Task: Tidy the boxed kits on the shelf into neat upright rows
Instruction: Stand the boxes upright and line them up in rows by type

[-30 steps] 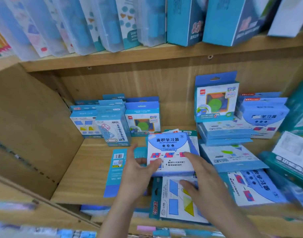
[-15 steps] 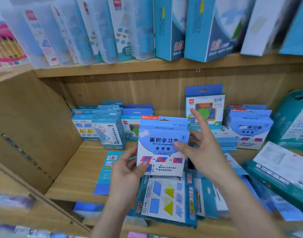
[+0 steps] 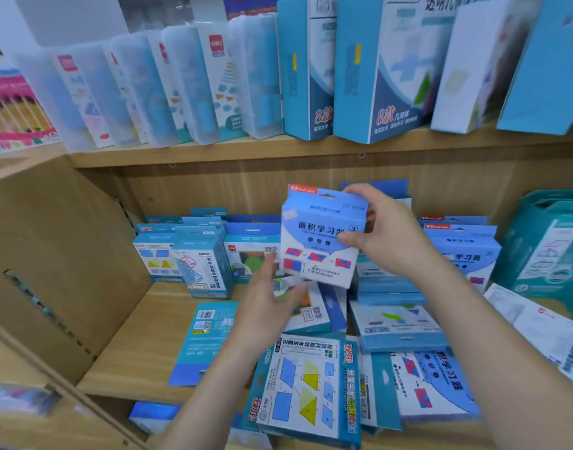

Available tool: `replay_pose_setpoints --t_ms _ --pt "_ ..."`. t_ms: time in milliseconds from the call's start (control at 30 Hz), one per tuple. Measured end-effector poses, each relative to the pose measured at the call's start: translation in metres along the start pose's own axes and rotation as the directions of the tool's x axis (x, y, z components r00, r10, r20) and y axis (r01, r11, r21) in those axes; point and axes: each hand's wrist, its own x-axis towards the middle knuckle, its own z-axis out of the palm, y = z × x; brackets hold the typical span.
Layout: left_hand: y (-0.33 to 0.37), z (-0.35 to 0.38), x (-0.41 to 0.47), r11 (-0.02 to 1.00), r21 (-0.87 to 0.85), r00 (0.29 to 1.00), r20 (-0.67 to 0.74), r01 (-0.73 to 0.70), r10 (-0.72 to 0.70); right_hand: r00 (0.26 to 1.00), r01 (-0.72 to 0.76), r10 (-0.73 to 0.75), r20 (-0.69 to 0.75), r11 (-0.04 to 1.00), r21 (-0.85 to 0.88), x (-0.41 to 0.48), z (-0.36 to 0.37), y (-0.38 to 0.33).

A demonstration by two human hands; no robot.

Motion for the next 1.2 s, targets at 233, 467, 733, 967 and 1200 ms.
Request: replay_pose_setpoints --t_ms 233,467,733,967,1200 --pt "-0.021 0.022 -0.002 0.862 0.502 0.906 0.396 -0.075 -0.152 0.997 0.045 -0.061 -0.037 0.936 -0.35 0.033 0.019 -0.001" --pt "-0.019 0.02 -0.001 0.829 0.553 0.889 0.418 -0.083 -0.189 0.994 0.107 -0.081 0.071 0.827 -0.552 0.049 0.047 0.012" --pt "-0.015 0.021 0.003 0.798 0.593 0.888 0.418 -0.107 -0.192 0.98 0.19 -0.166 0.112 0.591 -0.784 0.047 0.068 0.051" --pt "-0.014 0.022 0.015 0.78 0.611 0.914 0.38 -0.133 -0.142 0.975 0.102 -0.221 0.013 0.396 -0.912 0.049 0.073 0.06" --pt "-0.019 0.032 0.044 0.764 0.634 0.959 0.273 -0.121 -0.075 0.971 0.126 -0.235 0.028 0.412 -0.902 0.049 0.077 0.066"
